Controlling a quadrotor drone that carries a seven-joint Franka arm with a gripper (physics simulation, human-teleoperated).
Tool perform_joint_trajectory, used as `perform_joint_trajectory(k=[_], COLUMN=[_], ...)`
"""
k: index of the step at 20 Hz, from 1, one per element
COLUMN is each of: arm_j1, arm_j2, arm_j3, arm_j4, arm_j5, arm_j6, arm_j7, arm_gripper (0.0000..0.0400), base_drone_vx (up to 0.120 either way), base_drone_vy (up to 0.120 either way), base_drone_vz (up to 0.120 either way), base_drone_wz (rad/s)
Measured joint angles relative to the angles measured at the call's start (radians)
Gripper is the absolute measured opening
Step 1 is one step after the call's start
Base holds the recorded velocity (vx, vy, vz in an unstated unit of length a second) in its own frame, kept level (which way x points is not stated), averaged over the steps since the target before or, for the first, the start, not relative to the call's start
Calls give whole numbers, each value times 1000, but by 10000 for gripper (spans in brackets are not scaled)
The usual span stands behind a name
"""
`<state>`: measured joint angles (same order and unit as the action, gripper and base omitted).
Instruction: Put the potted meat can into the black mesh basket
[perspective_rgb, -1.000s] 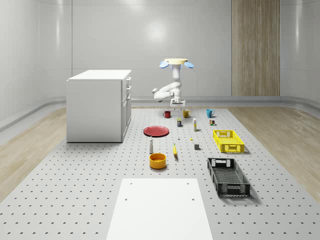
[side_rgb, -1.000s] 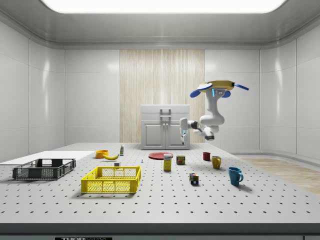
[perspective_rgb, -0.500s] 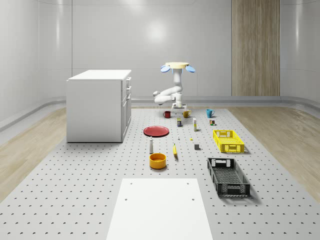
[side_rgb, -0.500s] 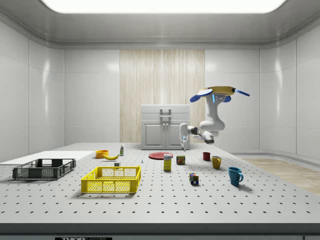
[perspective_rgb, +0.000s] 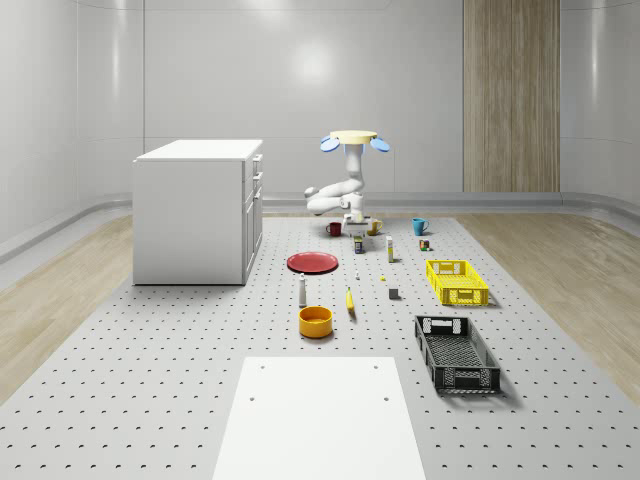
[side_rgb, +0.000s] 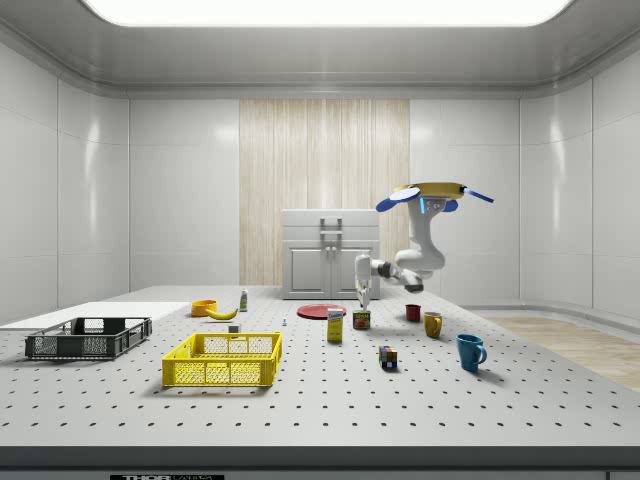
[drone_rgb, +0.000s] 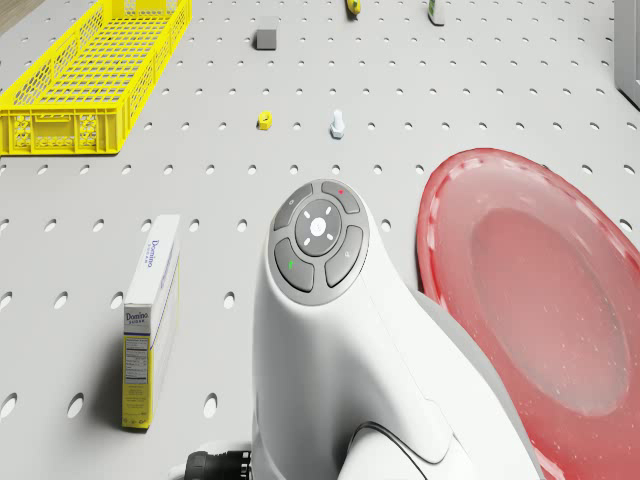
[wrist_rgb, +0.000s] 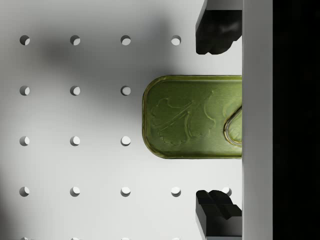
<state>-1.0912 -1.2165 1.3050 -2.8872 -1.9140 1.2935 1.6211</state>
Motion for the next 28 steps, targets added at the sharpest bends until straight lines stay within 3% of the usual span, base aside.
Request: perform_joint_trajectory(k=[6,9,11,20,23,28], arm_j1=[-8,-12,-14,-30,-41,-53], arm_j2=[-26,-39,-46,-72,-77,-92], arm_j3=[7,11,13,58,102,145], arm_j4=[2,3,3,1,-1,-2], arm_j5=[13,19,22,70,112,157], arm_j6=[24,36,42,53,46,50], arm_j7=[8,11,-2,28,38,49], arm_gripper=[400,334,316,292,292,292], base_drone_vx=[47,0,0,0,0,40], base_drone_vy=[0,0,0,0,0,112], base_drone_vz=[-73,0,0,0,120,120], base_drone_wz=[0,0,0,0,0,0])
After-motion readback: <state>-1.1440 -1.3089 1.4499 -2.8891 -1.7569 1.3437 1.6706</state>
